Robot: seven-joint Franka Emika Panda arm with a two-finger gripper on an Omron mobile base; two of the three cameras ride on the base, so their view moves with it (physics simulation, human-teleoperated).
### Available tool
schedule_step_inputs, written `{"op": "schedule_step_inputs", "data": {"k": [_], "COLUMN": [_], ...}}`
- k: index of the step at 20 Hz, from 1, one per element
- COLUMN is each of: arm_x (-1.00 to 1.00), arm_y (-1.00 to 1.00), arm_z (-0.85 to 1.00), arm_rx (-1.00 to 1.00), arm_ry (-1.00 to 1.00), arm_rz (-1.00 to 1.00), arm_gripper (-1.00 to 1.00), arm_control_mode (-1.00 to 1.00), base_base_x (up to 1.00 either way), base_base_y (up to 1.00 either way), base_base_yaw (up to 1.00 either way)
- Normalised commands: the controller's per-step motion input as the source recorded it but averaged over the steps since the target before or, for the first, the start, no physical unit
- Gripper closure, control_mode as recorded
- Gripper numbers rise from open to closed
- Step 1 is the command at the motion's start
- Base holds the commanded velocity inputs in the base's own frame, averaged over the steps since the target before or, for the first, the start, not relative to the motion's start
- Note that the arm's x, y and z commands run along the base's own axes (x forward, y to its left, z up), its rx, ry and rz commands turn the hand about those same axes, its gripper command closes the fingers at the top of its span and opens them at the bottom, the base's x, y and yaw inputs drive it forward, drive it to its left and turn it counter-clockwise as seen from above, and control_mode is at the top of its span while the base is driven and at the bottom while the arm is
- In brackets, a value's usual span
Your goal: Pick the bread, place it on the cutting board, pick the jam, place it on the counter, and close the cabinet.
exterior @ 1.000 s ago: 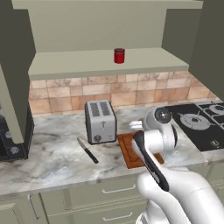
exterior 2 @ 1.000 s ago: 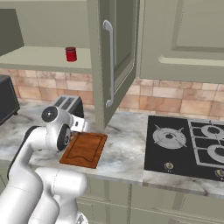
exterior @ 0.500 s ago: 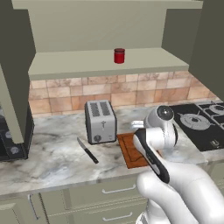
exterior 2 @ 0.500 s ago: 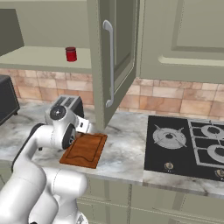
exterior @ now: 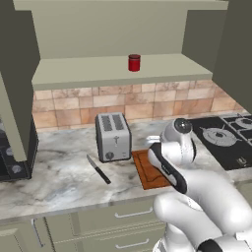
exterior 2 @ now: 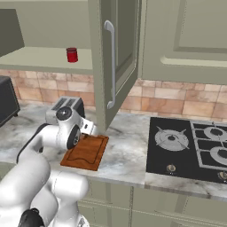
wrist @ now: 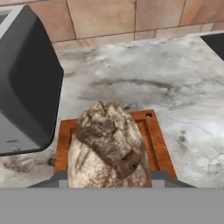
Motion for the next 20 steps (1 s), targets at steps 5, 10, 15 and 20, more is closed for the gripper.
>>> {"op": "schedule_step_inputs", "data": {"k": [5,10,15,20], "arm_x": [0.17,0.11,0.00,0.00], "arm_y": [0.00,0.00,-0.01,-0.01], "arm_z": [-0.48,-0.46,-0.44,-0.40], "arm_rx": [0.00,0.00,0.00,0.00], "arm_ry": [-0.04,-0.03,-0.01,0.00], "arm_rz": [0.00,0.00,0.00,0.00], "arm_gripper": [1.00,1.00,1.00,1.00], "arm_control_mode": [-1.00,-1.00,-1.00,-1.00], "base_base_x": [0.00,0.00,0.00,0.00], "base_base_y": [0.00,0.00,0.00,0.00], "base_base_yaw": [0.00,0.00,0.00,0.00]}}
